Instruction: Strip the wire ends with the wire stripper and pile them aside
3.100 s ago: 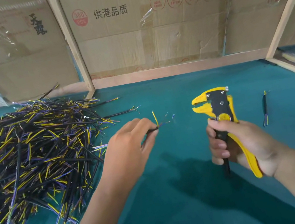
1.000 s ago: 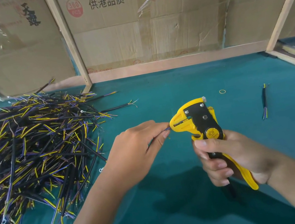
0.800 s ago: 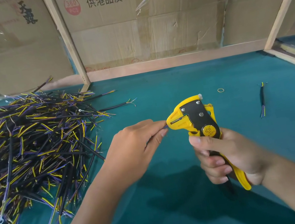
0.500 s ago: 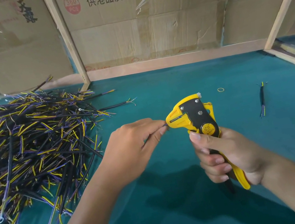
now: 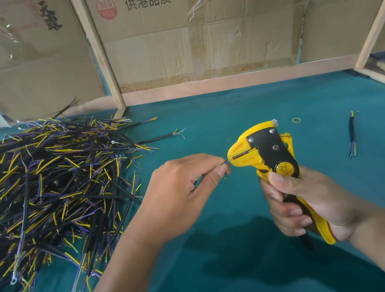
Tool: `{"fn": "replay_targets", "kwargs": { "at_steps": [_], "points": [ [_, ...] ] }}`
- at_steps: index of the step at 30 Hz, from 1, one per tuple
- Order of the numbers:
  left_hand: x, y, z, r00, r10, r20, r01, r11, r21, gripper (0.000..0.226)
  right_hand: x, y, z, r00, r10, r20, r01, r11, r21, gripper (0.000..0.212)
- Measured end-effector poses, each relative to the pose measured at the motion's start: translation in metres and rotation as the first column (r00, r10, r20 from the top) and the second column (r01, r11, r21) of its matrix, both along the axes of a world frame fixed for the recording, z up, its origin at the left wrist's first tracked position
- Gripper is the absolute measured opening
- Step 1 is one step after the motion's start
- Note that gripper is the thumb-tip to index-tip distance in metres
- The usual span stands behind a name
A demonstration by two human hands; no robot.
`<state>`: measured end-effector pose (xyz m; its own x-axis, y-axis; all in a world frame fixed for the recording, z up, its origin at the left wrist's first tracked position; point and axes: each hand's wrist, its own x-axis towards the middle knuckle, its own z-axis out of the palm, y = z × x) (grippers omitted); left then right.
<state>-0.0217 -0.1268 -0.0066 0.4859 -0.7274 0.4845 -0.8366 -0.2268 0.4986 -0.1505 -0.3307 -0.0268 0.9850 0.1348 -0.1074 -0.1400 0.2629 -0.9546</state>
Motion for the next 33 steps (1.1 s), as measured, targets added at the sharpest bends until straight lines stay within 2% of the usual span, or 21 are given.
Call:
{"fn": "replay_targets", "kwargs": {
  "at_steps": [7, 12, 17, 22, 33],
  "points": [
    [0.003, 0.002, 0.002, 0.999, -0.015, -0.031, 0.016, 1.000, 0.016, 0.022, 0.003, -0.001, -0.004, 0.998, -0.046, 0.034, 0.047, 0.998, -0.039, 0.051],
    [0.013, 0.013, 0.005, 0.997, -0.053, -0.056, 0.059, 0.993, 0.102, 0.021, 0.006, 0.001, -0.008, 0.998, -0.043, 0.047, 0.047, 0.996, -0.076, 0.055],
    [0.021, 0.025, 0.007, 0.991, -0.087, -0.105, 0.101, 0.985, 0.137, 0.028, 0.007, 0.005, -0.008, 0.999, -0.003, 0.047, 0.005, 0.999, -0.037, 0.039],
    [0.022, 0.026, 0.007, 0.979, -0.104, -0.176, 0.127, 0.984, 0.121, 0.026, 0.007, 0.006, -0.008, 1.000, 0.019, 0.025, -0.019, 1.000, -0.013, 0.039],
    [0.019, 0.031, 0.013, 0.982, -0.089, -0.169, 0.101, 0.993, 0.060, 0.026, 0.009, 0.001, -0.014, 0.998, 0.047, 0.052, -0.047, 0.999, -0.003, 0.039]
  ]
}}
